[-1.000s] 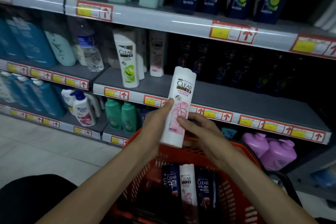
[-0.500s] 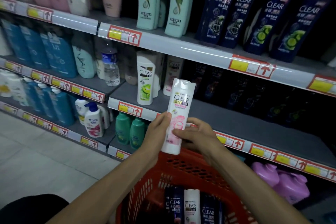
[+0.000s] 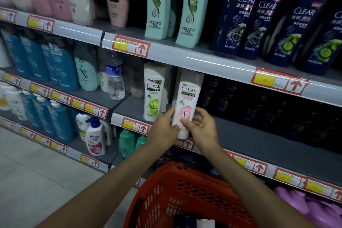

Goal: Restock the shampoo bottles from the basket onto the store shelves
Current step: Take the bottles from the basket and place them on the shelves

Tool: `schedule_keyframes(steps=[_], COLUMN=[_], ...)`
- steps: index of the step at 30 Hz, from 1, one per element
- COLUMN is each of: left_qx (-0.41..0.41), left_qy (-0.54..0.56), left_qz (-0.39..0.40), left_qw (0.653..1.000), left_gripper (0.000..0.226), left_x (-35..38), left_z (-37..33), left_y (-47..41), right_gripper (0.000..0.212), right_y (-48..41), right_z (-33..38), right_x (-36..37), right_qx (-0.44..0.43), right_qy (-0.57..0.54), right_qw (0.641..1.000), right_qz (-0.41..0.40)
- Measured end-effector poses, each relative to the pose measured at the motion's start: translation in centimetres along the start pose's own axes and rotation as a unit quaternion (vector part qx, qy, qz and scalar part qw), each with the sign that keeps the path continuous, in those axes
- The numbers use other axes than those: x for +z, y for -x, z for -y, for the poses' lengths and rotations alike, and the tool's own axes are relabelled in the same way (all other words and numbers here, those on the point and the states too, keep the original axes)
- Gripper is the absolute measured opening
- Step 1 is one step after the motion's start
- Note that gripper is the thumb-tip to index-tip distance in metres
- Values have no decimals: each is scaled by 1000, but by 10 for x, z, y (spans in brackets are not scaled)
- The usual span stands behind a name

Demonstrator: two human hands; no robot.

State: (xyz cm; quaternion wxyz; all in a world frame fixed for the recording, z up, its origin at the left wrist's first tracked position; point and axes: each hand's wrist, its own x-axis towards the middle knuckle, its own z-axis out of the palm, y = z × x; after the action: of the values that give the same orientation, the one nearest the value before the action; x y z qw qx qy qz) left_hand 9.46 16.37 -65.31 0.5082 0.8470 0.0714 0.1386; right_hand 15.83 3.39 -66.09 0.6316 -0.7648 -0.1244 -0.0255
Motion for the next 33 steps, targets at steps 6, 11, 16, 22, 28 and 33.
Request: schedule_keyframes(steps=[6, 11, 16, 22, 28, 33], left_qx=[-2, -11, -40, -58, -80, -78], left_qy=[39, 42, 34, 47, 42, 29], left_qz=[-40, -59, -67, -25, 13, 39], left_qw=[998, 997, 996, 997, 996, 996], left_gripper=[58, 56, 65, 71, 73, 86], left_x=[11, 22, 23, 30, 25, 19], left_z=[1, -1, 10, 20, 18, 15], left_y=[-32, -52, -74, -69, -61, -41], right_gripper=[48, 44, 47, 47, 53, 52], right_y=[-39, -56, -75, -78, -67, -30], right_z=[-3, -6, -14, -19, -10, 2], right_x=[14, 26, 38, 43, 35, -6], right_qx=[-18, -54, -59, -52, 0, -11], right_qy=[13, 88, 181, 252, 266, 373], right_qw=[999, 991, 976, 960, 962, 927], right_qz=[-47, -85, -108, -114, -63, 28])
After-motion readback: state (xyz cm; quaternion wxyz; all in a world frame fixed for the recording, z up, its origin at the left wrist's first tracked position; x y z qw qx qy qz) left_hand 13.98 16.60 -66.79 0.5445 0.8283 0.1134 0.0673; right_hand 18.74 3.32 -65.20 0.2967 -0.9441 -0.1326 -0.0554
